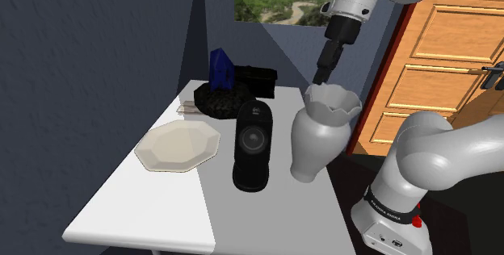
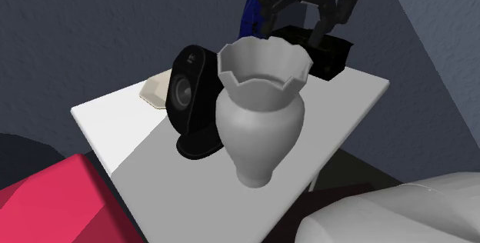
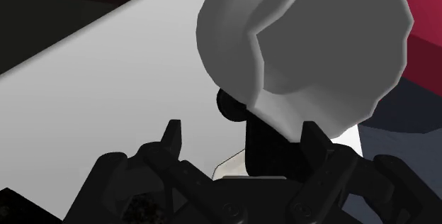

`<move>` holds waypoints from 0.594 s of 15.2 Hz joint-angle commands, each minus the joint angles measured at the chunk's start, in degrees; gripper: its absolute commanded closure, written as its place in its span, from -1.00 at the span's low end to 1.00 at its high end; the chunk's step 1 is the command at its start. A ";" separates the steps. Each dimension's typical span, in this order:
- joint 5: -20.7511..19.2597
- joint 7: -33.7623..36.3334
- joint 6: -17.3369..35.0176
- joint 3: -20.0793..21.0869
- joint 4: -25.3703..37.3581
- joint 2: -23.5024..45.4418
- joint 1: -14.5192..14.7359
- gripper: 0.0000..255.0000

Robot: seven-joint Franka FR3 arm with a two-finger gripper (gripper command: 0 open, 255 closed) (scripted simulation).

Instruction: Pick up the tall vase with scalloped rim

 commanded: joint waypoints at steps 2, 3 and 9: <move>-0.14 0.22 -1.18 0.25 -3.23 -0.90 0.45 -1.00; -0.25 0.36 -1.15 0.12 -3.24 -0.92 0.66 -1.00; -0.17 0.49 -1.41 0.20 -3.51 -1.48 0.66 1.00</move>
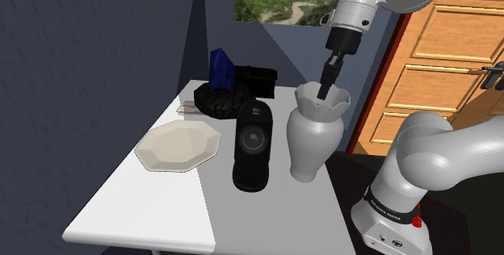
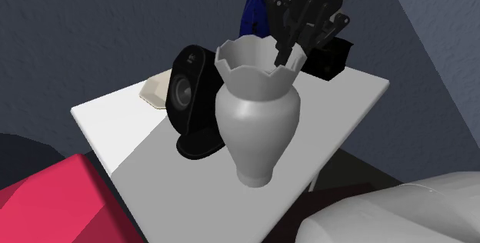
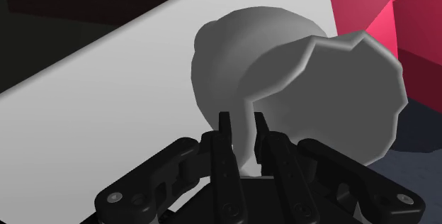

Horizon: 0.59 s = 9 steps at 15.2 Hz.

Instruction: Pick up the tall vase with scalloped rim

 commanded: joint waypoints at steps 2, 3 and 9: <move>-0.03 0.01 -0.10 0.04 -0.16 0.07 0.02 1.00; -0.04 0.01 -0.15 0.03 -0.19 0.00 0.01 1.00; -0.09 0.66 -2.96 -0.08 4.58 1.88 0.25 1.00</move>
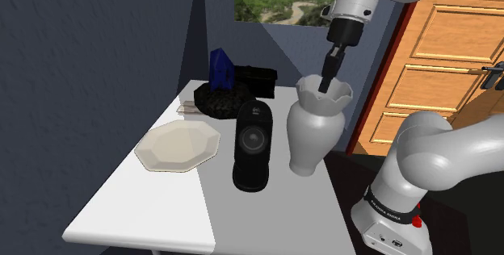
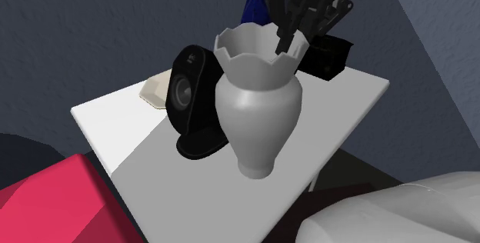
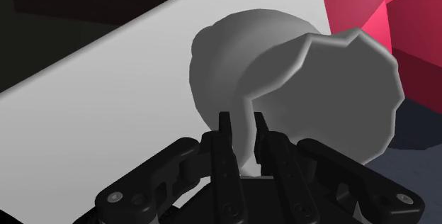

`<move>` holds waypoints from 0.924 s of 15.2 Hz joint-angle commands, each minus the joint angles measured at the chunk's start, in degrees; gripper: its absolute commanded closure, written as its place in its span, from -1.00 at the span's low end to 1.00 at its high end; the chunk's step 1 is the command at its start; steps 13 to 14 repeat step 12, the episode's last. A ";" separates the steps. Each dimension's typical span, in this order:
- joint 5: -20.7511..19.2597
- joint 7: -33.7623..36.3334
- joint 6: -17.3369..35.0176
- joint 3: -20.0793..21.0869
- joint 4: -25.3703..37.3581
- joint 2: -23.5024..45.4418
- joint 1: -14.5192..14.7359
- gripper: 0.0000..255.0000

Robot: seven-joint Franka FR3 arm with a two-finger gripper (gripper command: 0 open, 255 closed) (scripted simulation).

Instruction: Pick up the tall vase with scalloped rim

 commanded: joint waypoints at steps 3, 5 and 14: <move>-0.01 0.54 -2.34 -0.11 3.64 1.17 0.17 1.00; 0.01 0.85 -3.56 -0.14 5.51 1.77 0.27 1.00; 0.09 1.64 -6.69 -0.22 10.44 3.48 0.55 1.00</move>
